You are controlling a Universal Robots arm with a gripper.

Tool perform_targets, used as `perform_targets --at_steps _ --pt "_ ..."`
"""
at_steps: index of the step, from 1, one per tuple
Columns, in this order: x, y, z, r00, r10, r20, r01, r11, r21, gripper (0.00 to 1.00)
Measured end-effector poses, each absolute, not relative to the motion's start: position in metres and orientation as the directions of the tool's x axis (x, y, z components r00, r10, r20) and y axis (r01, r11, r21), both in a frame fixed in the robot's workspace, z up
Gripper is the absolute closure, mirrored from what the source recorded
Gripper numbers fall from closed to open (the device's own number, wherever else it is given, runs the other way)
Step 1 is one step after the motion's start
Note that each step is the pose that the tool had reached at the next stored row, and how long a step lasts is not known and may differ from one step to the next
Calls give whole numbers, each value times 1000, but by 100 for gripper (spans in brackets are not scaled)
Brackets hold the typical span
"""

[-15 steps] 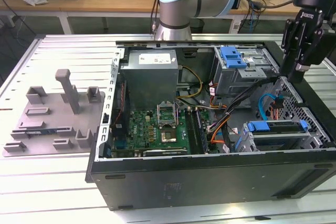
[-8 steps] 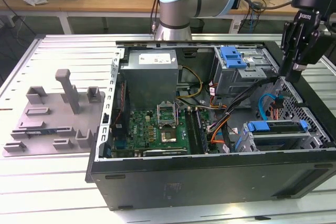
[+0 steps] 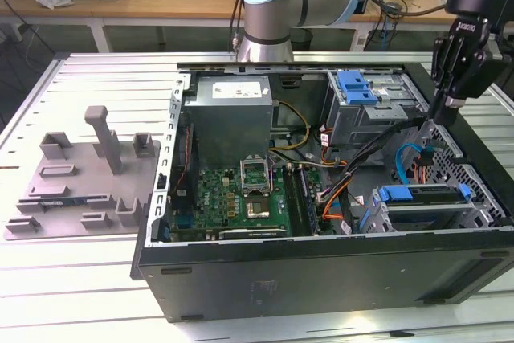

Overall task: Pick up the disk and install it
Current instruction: 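Insert the first disk wire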

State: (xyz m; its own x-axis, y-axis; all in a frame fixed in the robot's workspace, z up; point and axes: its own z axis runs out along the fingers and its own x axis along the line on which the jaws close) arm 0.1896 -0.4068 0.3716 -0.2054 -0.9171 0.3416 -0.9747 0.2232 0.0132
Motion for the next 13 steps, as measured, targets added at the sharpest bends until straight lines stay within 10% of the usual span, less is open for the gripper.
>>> perform_targets --at_steps 13 --pt "193 -409 362 -293 -888 355 -948 317 8 73"
